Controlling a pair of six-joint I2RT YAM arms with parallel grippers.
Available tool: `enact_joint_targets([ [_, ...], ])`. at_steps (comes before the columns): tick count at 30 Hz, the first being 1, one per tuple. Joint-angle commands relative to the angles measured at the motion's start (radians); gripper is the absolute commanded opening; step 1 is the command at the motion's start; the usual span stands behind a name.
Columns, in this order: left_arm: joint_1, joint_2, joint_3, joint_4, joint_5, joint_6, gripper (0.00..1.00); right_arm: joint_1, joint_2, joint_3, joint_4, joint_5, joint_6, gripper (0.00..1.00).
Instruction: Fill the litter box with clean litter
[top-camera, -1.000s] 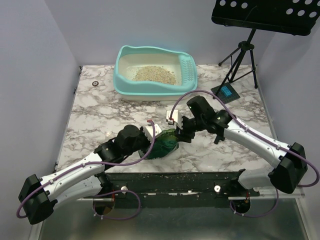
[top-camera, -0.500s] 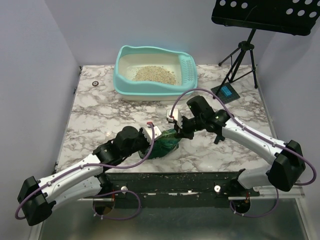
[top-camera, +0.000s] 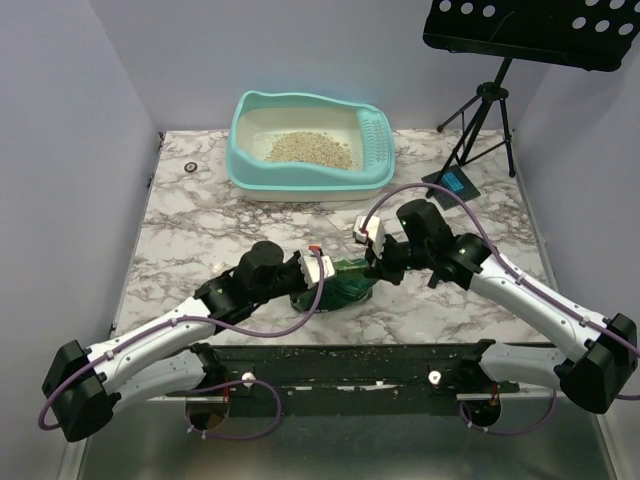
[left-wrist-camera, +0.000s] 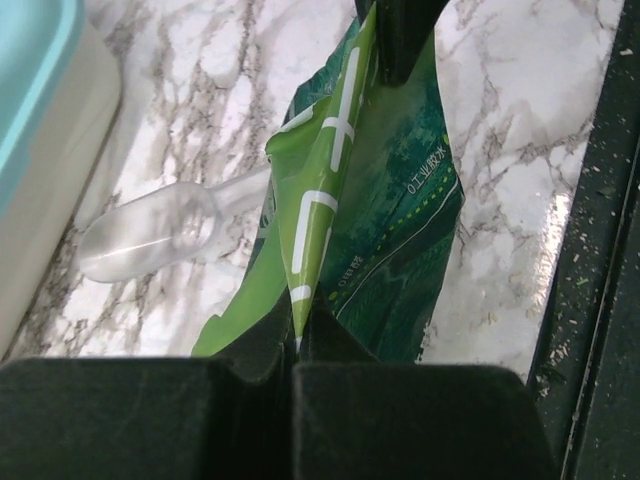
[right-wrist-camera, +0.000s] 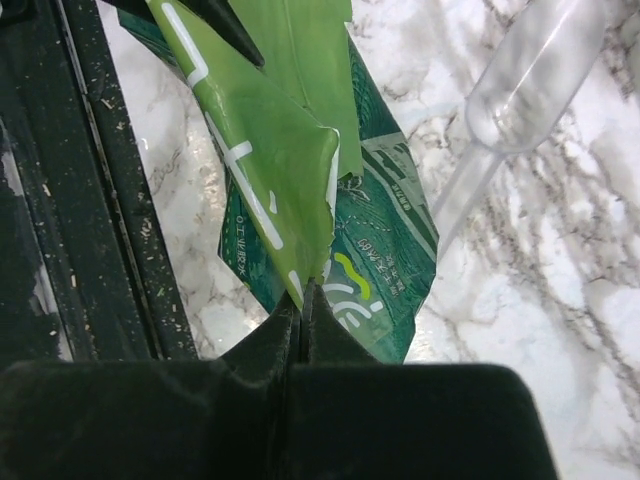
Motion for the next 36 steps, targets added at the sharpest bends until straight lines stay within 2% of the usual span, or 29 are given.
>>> enact_joint_targets([
  [1, 0.015, -0.004, -0.047, 0.085, 0.065, 0.041, 0.04, -0.016, -0.039, -0.081, 0.039, 0.034, 0.081, 0.00],
  [6, 0.018, -0.004, 0.026, 0.012, 0.083, 0.084, 0.23, -0.016, -0.016, -0.065, 0.047, 0.041, 0.098, 0.00],
  [8, 0.018, 0.013, 0.060, -0.010, 0.111, 0.087, 0.28, -0.016, -0.002, -0.056, 0.047, 0.038, 0.100, 0.00],
  [16, 0.014, 0.105, 0.143, -0.021, 0.206, 0.101, 0.33, -0.015, 0.022, -0.052, 0.048, 0.025, 0.103, 0.00],
  [23, -0.003, 0.146, 0.120, -0.045, 0.254, 0.078, 0.34, -0.016, 0.055, -0.042, 0.041, 0.028, 0.101, 0.00],
  [36, -0.026, 0.134, -0.018, 0.022, 0.030, 0.059, 0.39, -0.016, 0.044, -0.037, 0.028, 0.049, 0.107, 0.00],
])
